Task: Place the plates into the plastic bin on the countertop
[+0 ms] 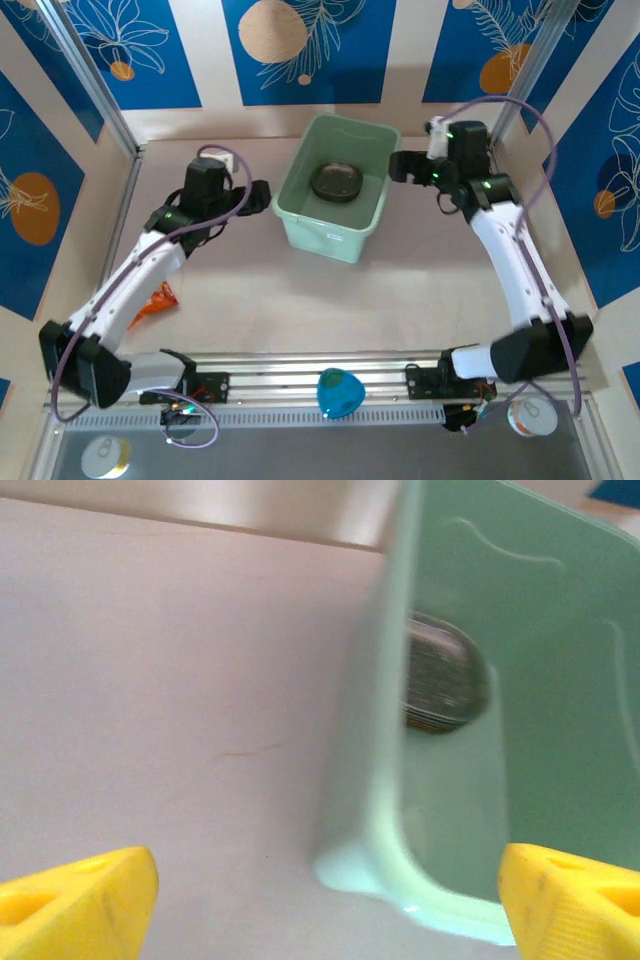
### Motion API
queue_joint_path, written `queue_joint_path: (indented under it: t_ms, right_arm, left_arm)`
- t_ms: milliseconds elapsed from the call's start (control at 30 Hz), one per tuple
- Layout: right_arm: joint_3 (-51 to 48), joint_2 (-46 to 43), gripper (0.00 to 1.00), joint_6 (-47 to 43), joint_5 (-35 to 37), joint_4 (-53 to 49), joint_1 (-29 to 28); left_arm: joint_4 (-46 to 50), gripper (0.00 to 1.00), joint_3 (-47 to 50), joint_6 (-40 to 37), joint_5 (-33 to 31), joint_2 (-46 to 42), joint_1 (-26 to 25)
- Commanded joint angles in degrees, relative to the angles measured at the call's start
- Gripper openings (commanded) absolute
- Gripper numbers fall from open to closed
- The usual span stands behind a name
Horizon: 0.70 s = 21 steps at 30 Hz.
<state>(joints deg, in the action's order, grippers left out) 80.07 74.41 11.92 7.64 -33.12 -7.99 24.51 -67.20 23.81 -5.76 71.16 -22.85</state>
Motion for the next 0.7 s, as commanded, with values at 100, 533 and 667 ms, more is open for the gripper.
queue_joint_path:
  t_ms: [100,533,667]
  right_arm:
    - [-26.6,-12.8,0.99,3.4,9.3,11.1,10.6]
    - [-54.4,-1.9,0.99,4.5,13.0,54.0,10.3]
    - [-55.9,1.8,0.99,1.9,8.3,65.7,10.1]
  left_arm:
    - [-6.7,1.00,17.3,-10.8,-15.4,-9.8,3.3]
    - [-45.2,1.00,43.4,-26.7,-22.8,-2.6,5.1]
    - [-56.9,1.00,46.6,-27.4,-20.2,1.1,6.7]
